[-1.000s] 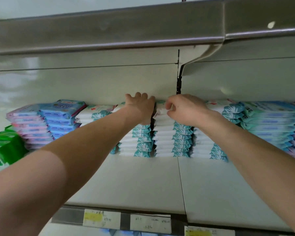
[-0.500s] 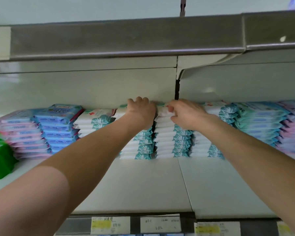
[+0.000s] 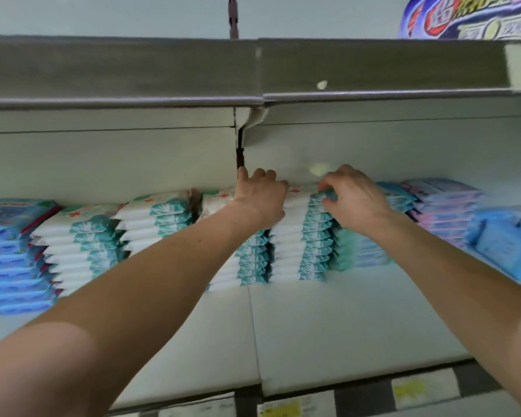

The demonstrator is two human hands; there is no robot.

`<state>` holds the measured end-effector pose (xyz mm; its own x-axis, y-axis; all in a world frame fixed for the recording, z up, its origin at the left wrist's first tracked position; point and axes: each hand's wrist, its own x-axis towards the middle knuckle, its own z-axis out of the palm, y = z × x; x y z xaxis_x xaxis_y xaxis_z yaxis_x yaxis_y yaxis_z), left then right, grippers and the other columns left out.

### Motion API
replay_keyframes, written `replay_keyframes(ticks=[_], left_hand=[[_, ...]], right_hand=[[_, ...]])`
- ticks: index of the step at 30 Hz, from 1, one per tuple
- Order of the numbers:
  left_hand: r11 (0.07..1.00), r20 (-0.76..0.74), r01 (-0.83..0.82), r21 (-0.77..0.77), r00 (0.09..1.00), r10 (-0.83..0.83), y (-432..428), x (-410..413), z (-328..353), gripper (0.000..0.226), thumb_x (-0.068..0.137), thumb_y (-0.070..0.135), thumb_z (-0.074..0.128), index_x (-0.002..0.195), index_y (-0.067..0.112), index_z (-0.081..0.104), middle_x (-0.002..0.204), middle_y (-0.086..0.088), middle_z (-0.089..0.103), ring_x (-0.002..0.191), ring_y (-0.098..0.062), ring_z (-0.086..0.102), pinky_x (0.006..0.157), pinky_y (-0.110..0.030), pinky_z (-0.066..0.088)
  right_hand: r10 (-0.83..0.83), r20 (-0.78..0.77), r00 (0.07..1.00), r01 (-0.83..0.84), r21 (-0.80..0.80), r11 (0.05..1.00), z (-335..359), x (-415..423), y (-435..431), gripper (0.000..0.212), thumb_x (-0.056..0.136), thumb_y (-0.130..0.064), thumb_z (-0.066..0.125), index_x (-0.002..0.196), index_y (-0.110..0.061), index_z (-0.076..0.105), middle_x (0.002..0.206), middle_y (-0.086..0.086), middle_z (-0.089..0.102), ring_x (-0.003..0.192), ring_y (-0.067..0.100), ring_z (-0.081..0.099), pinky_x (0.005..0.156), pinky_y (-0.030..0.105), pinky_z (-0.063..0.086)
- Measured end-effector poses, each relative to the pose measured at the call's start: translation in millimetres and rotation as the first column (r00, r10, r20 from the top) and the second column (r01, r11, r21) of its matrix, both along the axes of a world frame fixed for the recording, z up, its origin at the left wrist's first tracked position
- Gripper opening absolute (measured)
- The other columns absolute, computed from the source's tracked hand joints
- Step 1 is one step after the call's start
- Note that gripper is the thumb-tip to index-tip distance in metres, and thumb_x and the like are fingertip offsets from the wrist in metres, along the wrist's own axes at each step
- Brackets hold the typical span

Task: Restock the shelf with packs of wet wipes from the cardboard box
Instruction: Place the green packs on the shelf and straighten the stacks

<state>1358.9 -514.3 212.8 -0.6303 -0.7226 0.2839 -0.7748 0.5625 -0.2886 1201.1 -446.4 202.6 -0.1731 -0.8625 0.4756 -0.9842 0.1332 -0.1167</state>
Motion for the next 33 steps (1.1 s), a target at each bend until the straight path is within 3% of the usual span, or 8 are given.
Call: replay_keyframes(ticks=[4, 9, 15, 19, 21, 24, 29, 33], left_hand=[[0.999, 0.049, -0.035, 0.032, 0.998, 0.033, -7.3, -18.3, -3.4, 0.063, 0.087, 0.044, 0.059, 0.143, 0.031, 0.035, 0.130, -0.006, 0.049, 0.124, -0.028, 0.043, 0.110, -0.053, 0.021], [0.994, 0.104, -0.104, 0.020, 0.989, 0.101, -8.3, -25.3, -11.1, 0.058, 0.093, 0.047, 0.053, 0.146, 0.039, 0.030, 0.130, 0.002, 0.056, 0.128, -0.022, 0.044, 0.116, -0.054, 0.004], [0.988, 0.096, -0.153, -0.024, 0.983, 0.154, 3.0, -32.0, -14.0, 0.054, 0.093, 0.038, 0.056, 0.143, 0.035, 0.036, 0.122, 0.000, 0.059, 0.122, -0.023, 0.047, 0.115, -0.055, 0.011], [0.990, 0.126, -0.141, -0.008, 0.982, 0.141, 2.5, -37.1, -12.1, 0.066, 0.087, 0.034, 0.061, 0.146, 0.029, 0.029, 0.129, -0.004, 0.053, 0.126, -0.027, 0.043, 0.113, -0.057, 0.013], [0.990, 0.152, -0.140, 0.011, 0.979, 0.136, 1.8, -43.0, -11.4, 0.081, 0.086, 0.040, 0.064, 0.150, 0.027, 0.017, 0.136, -0.006, 0.049, 0.128, -0.028, 0.042, 0.112, -0.058, 0.014], [0.982, 0.175, -0.182, 0.052, 0.970, 0.171, -1.0, -51.7, -12.6, 0.092, 0.086, 0.048, 0.063, 0.152, 0.029, 0.003, 0.143, -0.005, 0.045, 0.130, -0.028, 0.042, 0.111, -0.059, 0.013], [0.981, 0.190, -0.191, 0.039, 0.965, 0.180, -8.0, -55.3, -16.8, 0.085, 0.089, 0.050, 0.059, 0.152, 0.034, 0.005, 0.144, 0.001, 0.046, 0.130, -0.026, 0.042, 0.111, -0.056, 0.013], [0.981, 0.196, -0.190, 0.030, 0.964, 0.181, -11.1, -54.0, -17.6, 0.084, 0.089, 0.051, 0.058, 0.152, 0.034, 0.005, 0.145, 0.001, 0.045, 0.130, -0.027, 0.041, 0.112, -0.057, 0.011]], right_hand=[[0.059, -0.162, 0.985, -0.039, 0.123, 0.992, -6.4, -20.0, -10.6, 0.044, 0.086, -0.027, 0.062, 0.128, -0.021, 0.053, 0.128, 0.006, 0.046, 0.119, 0.028, 0.042, 0.084, 0.037, 0.044], [0.119, -0.272, 0.955, -0.102, 0.076, 0.992, -21.4, -19.7, -27.8, 0.040, 0.091, -0.023, 0.058, 0.129, -0.013, 0.049, 0.125, 0.009, 0.048, 0.115, 0.028, 0.046, 0.078, 0.036, 0.045], [0.190, -0.279, 0.941, -0.181, 0.056, 0.982, -15.9, -27.6, -24.3, 0.040, 0.090, -0.030, 0.058, 0.126, -0.015, 0.052, 0.124, 0.007, 0.050, 0.113, 0.027, 0.047, 0.074, 0.032, 0.038], [0.356, -0.088, 0.930, -0.360, -0.037, 0.932, -21.8, -24.0, 5.0, 0.028, 0.093, -0.024, 0.052, 0.120, -0.022, 0.058, 0.115, 0.001, 0.059, 0.097, 0.022, 0.057, 0.080, 0.033, 0.045], [0.426, 0.102, 0.899, -0.438, 0.188, 0.879, -40.7, -16.0, 14.6, 0.024, 0.095, -0.025, 0.050, 0.116, -0.028, 0.061, 0.108, -0.005, 0.064, 0.084, 0.014, 0.059, 0.084, 0.031, 0.049], [0.349, 0.322, 0.880, -0.470, 0.498, 0.728, -68.5, -8.0, 6.2, 0.029, 0.094, -0.030, 0.047, 0.119, -0.031, 0.061, 0.118, -0.006, 0.061, 0.102, 0.017, 0.059, 0.092, 0.034, 0.048], [0.259, 0.450, 0.855, -0.481, 0.497, 0.723, -79.3, -5.1, -33.9, 0.025, 0.092, -0.020, 0.043, 0.099, -0.012, 0.066, 0.100, 0.011, 0.070, 0.075, 0.015, 0.061, 0.088, 0.044, 0.052], [0.257, 0.460, 0.850, -0.483, 0.487, 0.727, -78.4, -5.9, -43.5, 0.026, 0.094, -0.018, 0.043, 0.098, -0.017, 0.069, 0.090, 0.003, 0.072, 0.086, 0.021, 0.069, 0.085, 0.038, 0.055]])
